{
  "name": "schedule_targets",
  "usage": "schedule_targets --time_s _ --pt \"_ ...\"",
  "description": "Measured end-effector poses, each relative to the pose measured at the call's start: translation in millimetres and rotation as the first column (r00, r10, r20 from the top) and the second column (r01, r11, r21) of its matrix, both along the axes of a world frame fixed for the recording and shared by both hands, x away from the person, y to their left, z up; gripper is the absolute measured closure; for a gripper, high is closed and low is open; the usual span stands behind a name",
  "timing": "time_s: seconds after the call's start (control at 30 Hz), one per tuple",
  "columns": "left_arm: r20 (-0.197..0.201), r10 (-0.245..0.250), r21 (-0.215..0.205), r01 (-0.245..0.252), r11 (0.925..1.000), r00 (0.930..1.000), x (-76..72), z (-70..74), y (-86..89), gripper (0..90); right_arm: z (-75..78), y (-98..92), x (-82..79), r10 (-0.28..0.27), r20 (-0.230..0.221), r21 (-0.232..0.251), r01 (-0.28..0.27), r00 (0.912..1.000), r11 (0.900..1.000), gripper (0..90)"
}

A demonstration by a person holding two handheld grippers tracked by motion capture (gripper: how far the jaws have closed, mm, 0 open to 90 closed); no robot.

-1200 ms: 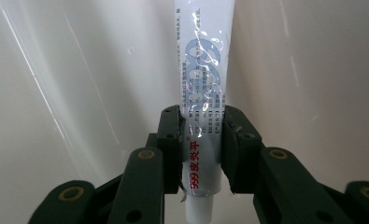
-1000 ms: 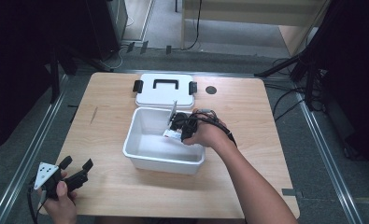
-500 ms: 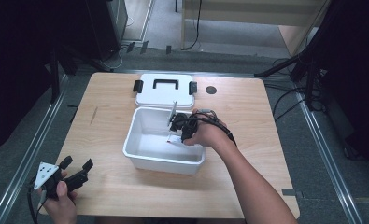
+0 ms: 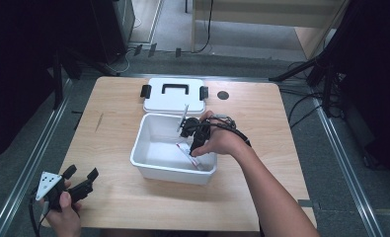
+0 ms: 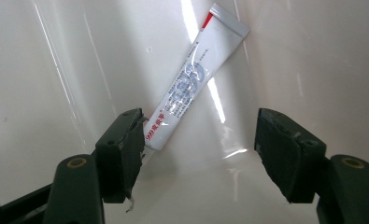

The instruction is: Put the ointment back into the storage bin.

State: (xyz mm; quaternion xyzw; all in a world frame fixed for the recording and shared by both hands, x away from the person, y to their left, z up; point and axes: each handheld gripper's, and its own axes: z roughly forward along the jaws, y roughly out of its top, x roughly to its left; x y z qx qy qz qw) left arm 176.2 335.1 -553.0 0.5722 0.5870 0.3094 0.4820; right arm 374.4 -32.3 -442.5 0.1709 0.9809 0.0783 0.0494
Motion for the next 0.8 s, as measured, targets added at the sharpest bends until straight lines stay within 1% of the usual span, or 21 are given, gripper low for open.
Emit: schedule_targets --time_s 0.13,0.2,0.23,0.4,0.5,0.6,0.63,0.7,0.73,0.77,0.8 --pt "-0.001 0.0 0.002 0.0 1.0 1.0 0.0 0.1 -0.3 16.6 12.4 -5.4 -1.9 0.0 0.007 0.023 0.0 1.0 1.0 33.2" --pt "-0.001 0.0 0.002 0.0 1.0 1.0 0.0 0.0 -0.3 16.6 19.6 -8.8 -3.7 -0.015 0.009 0.043 0.014 0.9999 0.999 32.0" --pt "0.0 0.0 0.002 0.0 1.0 1.0 0.0 0.0 -0.2 16.6 24.0 -11.3 -4.3 -0.013 0.014 0.056 0.013 0.9998 0.998 31.3" --pt "0.0 0.001 0.002 -0.001 1.0 1.0 0.0 0.0 -0.2 16.6 40.8 -21.8 -10.1 -0.025 0.032 0.086 0.022 0.9992 0.996 24.2" --pt "0.0 0.0 0.003 0.0 1.0 1.0 0.0 0.0 -0.2 16.6 49.1 -29.1 -14.4 -0.043 0.045 0.099 0.038 0.9981 0.994 20.4" --pt "0.0 0.001 0.003 -0.001 1.0 1.0 0.0 0.0 -0.4 16.5 57.4 -38.2 -17.3 -0.06 0.069 0.119 0.051 0.9958 0.992 16.1" --pt "0.0 0.001 0.003 -0.001 1.0 1.0 0.0 0.0 -0.5 16.5 60.2 -41.3 -18.4 -0.072 0.077 0.129 0.062 0.9944 0.99 13.2" --pt "0.0 0.002 0.002 -0.002 1.0 1.0 0.1 0.0 -0.6 16.5 65.6 -48.0 -20.1 -0.098 0.094 0.153 0.082 0.9908 0.985 12.3" --pt "0.0 0.002 0.002 -0.002 1.0 1.0 0.1 0.0 -0.6 16.5 65.6 -48.0 -20.1 -0.098 0.094 0.153 0.082 0.9908 0.985 12.3" --pt "0.0 0.002 0.003 -0.002 1.0 1.0 0.1 0.0 -0.6 16.5 70.4 -56.0 -24.6 -0.119 0.155 0.178 0.091 0.9807 0.98 9.3" --pt "0.0 0.002 0.004 -0.002 1.0 1.0 0.0 0.0 -0.7 16.5 72.5 -60.0 -25.3 -0.131 0.161 0.194 0.099 0.9783 0.976 7.0"
